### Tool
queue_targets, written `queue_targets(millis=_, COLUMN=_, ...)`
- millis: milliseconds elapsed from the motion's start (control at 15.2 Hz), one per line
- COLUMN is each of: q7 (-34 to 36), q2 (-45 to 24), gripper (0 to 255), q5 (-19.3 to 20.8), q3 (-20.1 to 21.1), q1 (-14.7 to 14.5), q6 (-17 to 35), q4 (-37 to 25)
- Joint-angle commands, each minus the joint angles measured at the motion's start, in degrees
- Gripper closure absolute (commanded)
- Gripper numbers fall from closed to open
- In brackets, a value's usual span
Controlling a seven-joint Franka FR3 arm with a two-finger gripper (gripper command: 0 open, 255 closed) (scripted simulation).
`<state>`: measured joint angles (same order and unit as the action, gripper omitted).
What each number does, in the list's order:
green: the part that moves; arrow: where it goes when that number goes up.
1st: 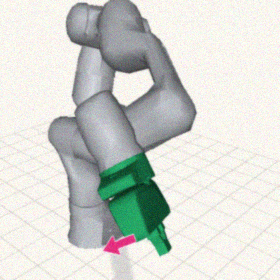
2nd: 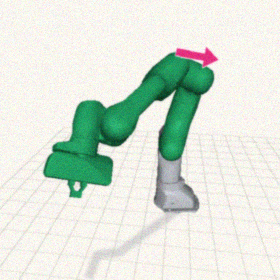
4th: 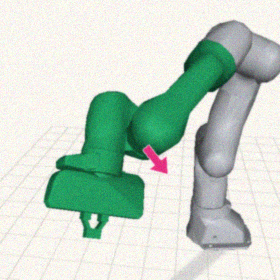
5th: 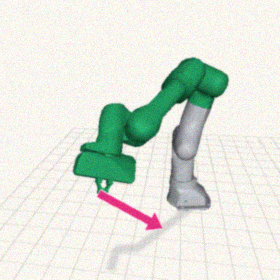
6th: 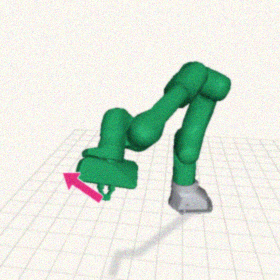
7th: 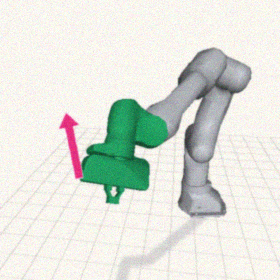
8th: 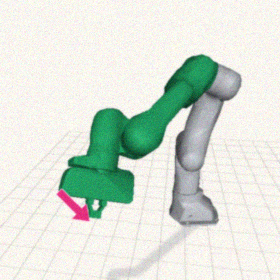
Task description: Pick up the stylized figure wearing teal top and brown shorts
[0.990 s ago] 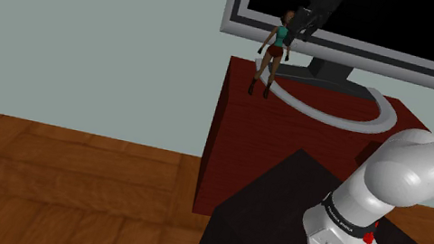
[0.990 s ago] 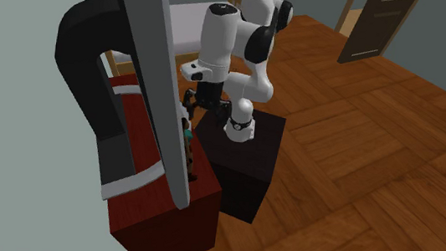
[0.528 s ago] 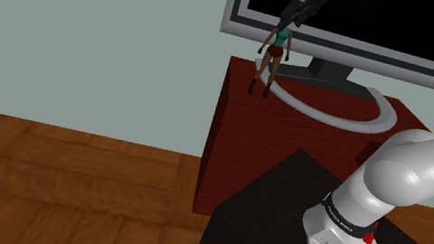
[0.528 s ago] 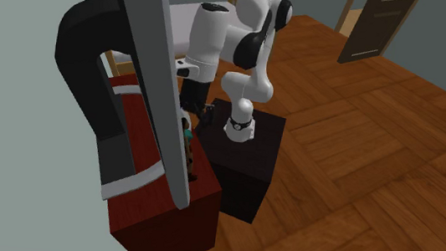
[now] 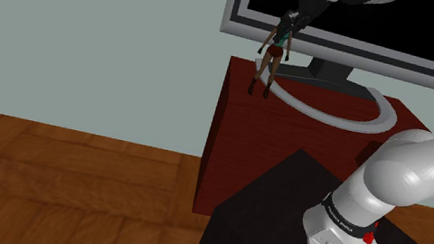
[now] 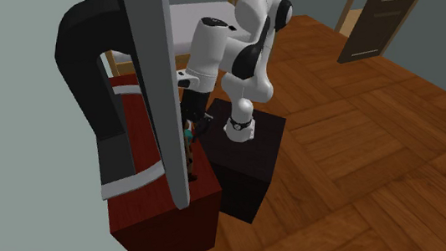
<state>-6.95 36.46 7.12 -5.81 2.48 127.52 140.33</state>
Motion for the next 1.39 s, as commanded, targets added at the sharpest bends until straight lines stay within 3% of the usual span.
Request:
queue_targets(millis=0, q7=0.0, q2=0.03, gripper=255, q5=0.02, q3=-0.02, q1=0.01, q6=0.24, q4=0.25)
queue_targets(millis=528, q7=0.0, q2=0.03, gripper=255, q5=0.01, q3=-0.01, q1=0.01, q6=0.07, q4=0.09)
queue_targets(millis=1320, q7=-0.58, q2=-0.48, gripper=255, q5=-0.68, q3=0.38, q1=-0.35, q6=-9.0, q4=-9.51)
